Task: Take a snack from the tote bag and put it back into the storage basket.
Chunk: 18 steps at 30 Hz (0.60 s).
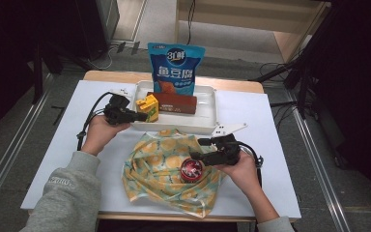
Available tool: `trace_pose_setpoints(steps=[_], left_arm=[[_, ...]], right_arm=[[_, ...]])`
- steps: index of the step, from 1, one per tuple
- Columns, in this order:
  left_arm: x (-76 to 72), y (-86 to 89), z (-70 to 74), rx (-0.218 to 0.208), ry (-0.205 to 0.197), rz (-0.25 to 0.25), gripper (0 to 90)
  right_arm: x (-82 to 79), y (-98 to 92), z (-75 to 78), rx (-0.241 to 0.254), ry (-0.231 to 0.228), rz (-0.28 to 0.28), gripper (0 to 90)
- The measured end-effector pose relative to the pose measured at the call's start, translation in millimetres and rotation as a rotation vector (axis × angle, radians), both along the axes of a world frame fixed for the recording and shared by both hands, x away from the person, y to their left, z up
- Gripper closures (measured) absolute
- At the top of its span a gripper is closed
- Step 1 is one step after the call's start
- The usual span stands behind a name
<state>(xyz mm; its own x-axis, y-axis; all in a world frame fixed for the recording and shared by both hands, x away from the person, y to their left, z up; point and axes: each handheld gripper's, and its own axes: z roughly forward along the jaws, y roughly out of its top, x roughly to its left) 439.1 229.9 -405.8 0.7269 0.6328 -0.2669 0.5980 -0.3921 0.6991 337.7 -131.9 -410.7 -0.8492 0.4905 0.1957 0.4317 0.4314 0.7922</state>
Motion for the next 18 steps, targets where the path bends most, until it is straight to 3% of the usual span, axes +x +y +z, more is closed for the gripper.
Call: trace_pose_setpoints(steps=[18], left_arm=[[5.1,19.2,-1.1,-0.009,0.022,0.067,86.3]], right_arm=[[-10.7,-2.1,2.7,-0.002,-0.010,0.007,37.2]])
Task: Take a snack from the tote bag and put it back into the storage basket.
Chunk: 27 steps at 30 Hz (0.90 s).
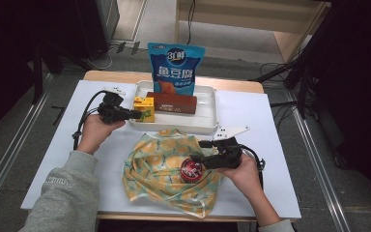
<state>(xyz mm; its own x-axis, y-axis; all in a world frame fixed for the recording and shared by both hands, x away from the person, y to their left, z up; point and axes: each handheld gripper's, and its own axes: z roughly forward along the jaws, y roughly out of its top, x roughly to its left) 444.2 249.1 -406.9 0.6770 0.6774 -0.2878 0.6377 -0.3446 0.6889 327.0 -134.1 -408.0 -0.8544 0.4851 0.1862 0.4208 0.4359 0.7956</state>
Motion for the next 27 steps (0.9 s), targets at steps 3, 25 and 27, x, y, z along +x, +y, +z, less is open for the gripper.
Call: trace_pose_setpoints(steps=[3,25,27], left_arm=[[0.3,1.6,-0.1,-0.004,0.004,0.010,84.1],[-13.0,3.3,5.2,-0.055,0.061,-0.021,50.7],[-15.3,3.0,5.8,-0.054,0.063,-0.027,48.5]], right_arm=[[-1.3,0.0,0.0,0.000,0.003,-0.001,37.2],[-16.8,1.9,8.0,0.005,-0.013,0.005,37.2],[-18.5,1.6,9.1,0.005,-0.019,0.007,37.4]])
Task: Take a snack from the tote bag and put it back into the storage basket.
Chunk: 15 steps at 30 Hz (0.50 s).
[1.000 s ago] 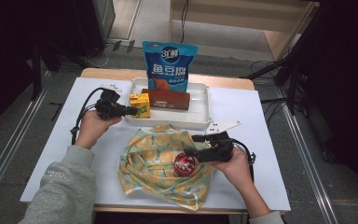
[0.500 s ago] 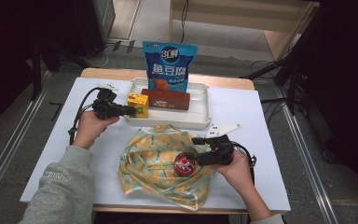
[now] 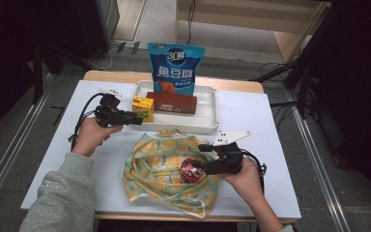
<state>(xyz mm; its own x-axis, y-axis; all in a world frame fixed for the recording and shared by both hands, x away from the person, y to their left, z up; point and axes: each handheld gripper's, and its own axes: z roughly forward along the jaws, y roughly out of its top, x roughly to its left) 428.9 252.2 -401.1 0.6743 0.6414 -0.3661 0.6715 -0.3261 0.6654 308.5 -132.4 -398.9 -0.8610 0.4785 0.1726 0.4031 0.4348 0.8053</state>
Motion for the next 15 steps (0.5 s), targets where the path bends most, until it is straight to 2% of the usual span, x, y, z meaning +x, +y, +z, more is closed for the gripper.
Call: trace_pose_setpoints(steps=[6,15], left_arm=[[-6.9,-2.7,1.7,0.012,-0.012,-0.022,46.3],[-6.0,-3.3,-1.0,0.020,-0.003,-0.035,45.1]], right_arm=[[-5.7,2.7,2.9,-0.001,0.006,-0.008,37.9],[-8.9,7.5,-9.3,-0.032,0.012,0.021,37.2]])
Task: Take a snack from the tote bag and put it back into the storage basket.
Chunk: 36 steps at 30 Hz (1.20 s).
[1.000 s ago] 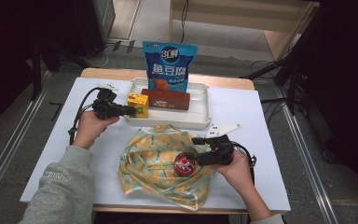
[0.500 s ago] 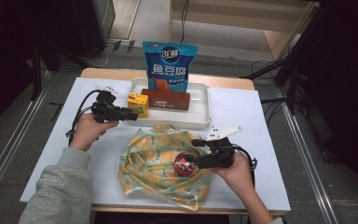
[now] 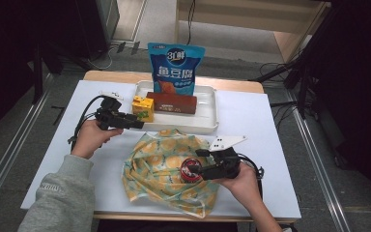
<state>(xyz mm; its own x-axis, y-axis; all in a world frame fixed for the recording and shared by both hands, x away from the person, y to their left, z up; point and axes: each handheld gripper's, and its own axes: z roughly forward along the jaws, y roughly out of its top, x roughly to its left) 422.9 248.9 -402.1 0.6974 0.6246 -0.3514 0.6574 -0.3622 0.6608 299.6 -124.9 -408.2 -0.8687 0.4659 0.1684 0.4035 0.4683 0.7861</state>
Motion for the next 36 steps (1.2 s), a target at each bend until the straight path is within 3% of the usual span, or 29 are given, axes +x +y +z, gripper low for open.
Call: trace_pose_setpoints(steps=[10,18,22,30,36], left_arm=[[-0.1,0.2,-0.2,0.000,0.000,0.005,45.2],[0.5,2.0,-0.1,0.002,-0.003,0.008,45.2],[0.4,1.4,-0.4,0.003,-0.005,0.007,45.2],[0.5,1.7,-0.5,0.006,-0.006,0.005,45.1],[0.4,2.2,0.0,0.002,-0.006,0.007,45.2]], right_arm=[[-2.8,8.0,-9.8,-0.015,0.019,0.003,32.4],[-0.4,10.1,-18.4,0.008,0.054,0.001,25.7],[-4.8,16.3,-23.4,-0.041,0.027,-0.003,22.3],[-4.1,21.6,-35.4,-0.073,0.021,0.012,20.9],[-0.4,20.2,-40.6,-0.047,0.032,0.036,20.9]])
